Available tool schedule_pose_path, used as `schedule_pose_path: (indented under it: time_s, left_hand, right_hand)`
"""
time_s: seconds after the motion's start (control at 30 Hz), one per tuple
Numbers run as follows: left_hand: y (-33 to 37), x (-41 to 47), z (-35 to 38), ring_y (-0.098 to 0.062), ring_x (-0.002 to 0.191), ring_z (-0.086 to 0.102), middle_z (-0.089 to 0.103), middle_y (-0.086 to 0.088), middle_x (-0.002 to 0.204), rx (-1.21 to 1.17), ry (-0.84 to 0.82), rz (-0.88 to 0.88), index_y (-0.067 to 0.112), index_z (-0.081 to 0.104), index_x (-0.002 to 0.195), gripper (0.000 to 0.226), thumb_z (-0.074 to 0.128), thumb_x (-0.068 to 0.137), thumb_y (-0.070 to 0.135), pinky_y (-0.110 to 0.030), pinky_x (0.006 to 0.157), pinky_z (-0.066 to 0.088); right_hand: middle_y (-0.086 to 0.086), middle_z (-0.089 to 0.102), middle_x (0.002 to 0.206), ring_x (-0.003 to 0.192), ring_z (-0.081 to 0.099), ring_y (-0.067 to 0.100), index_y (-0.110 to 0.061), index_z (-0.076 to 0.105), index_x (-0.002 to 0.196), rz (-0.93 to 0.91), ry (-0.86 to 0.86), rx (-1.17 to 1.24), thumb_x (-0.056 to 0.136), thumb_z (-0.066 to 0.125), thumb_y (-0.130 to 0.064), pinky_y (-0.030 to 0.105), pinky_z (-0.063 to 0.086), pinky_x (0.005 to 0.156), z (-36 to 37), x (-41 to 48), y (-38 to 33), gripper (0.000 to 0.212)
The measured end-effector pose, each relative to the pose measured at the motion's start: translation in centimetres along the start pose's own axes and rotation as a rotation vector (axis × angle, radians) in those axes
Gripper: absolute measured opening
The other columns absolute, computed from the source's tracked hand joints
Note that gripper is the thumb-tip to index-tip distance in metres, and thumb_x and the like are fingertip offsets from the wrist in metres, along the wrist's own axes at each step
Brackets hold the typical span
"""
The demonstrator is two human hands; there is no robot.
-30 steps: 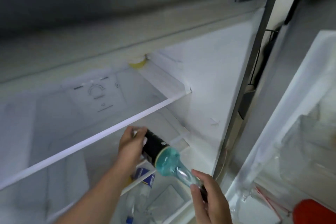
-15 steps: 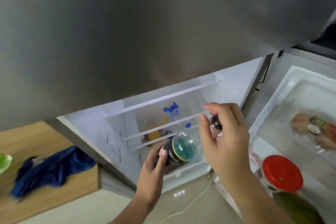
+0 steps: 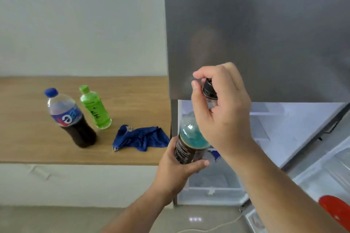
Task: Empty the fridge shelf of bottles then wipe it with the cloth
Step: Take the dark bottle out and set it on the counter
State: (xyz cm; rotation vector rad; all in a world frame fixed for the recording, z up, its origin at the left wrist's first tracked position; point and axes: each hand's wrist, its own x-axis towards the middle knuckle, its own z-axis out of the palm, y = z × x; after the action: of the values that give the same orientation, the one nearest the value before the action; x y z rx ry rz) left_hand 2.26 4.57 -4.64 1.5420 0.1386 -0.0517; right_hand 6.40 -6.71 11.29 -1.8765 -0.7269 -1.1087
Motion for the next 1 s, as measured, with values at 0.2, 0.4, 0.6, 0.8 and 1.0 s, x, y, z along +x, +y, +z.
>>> schedule_pose_path:
  time_s: [0.2, 0.4, 0.6, 0.8, 1.0]
  left_hand:
    - [1.9, -1.1, -7.8, -0.015, 0.109, 0.074, 0.078, 0.004, 0.113, -0.036, 0.167, 0.026, 0.030, 0.062, 0.122, 0.070, 0.099, 0.064, 0.016, -0.039, 0.095, 0.059]
    - [2.0, -0.7, -16.9, -0.012, 0.108, 0.074, 0.078, 0.004, 0.114, -0.045, 0.334, 0.029, 0.030, 0.063, 0.125, 0.071, 0.098, 0.065, 0.018, -0.037, 0.095, 0.058]
    - [0.5, 0.4, -24.5, -0.009, 0.108, 0.073, 0.078, 0.008, 0.115, -0.045, 0.425, 0.001, 0.032, 0.062, 0.125, 0.067, 0.095, 0.070, 0.016, -0.034, 0.093, 0.059]
    - [-3.0, 2.5, -30.1, -0.013, 0.110, 0.072, 0.077, 0.010, 0.114, -0.010, 0.452, -0.097, 0.037, 0.061, 0.124, 0.069, 0.098, 0.066, 0.028, -0.043, 0.098, 0.060]
    - [-7.5, 5.4, -33.6, -0.020, 0.115, 0.052, 0.063, 0.002, 0.113, 0.361, 0.552, -0.266, 0.041, 0.059, 0.119, 0.076, 0.091, 0.054, 0.064, -0.043, 0.098, 0.053]
  right_hand:
    - [0.007, 0.058, 0.091, 0.073, 0.051, 0.005, 0.001, 0.066, 0.096, -0.080, -0.084, 0.124, 0.095, 0.058, -0.004, 0.015, 0.045, 0.065, 7.8, 2.7, -5.4, 0.010]
    - [0.008, 0.057, 0.094, 0.071, 0.055, 0.012, -0.001, 0.064, 0.098, -0.111, -0.201, 0.216, 0.096, 0.056, -0.008, 0.024, 0.050, 0.063, 16.9, 4.1, -9.4, 0.010]
    - [0.006, 0.055, 0.092, 0.069, 0.054, 0.015, -0.003, 0.063, 0.096, -0.102, -0.266, 0.271, 0.094, 0.056, -0.006, 0.035, 0.050, 0.060, 25.3, 3.7, -12.2, 0.008]
    - [0.003, 0.056, 0.093, 0.065, 0.055, 0.018, -0.008, 0.063, 0.095, -0.103, -0.391, 0.245, 0.094, 0.055, -0.009, 0.039, 0.050, 0.053, 32.2, 1.3, -12.7, 0.008]
    - [0.004, 0.058, 0.093, 0.069, 0.058, 0.022, -0.007, 0.062, 0.094, -0.102, -0.523, 0.190, 0.097, 0.055, -0.014, 0.038, 0.050, 0.055, 37.9, -2.7, -10.6, 0.010]
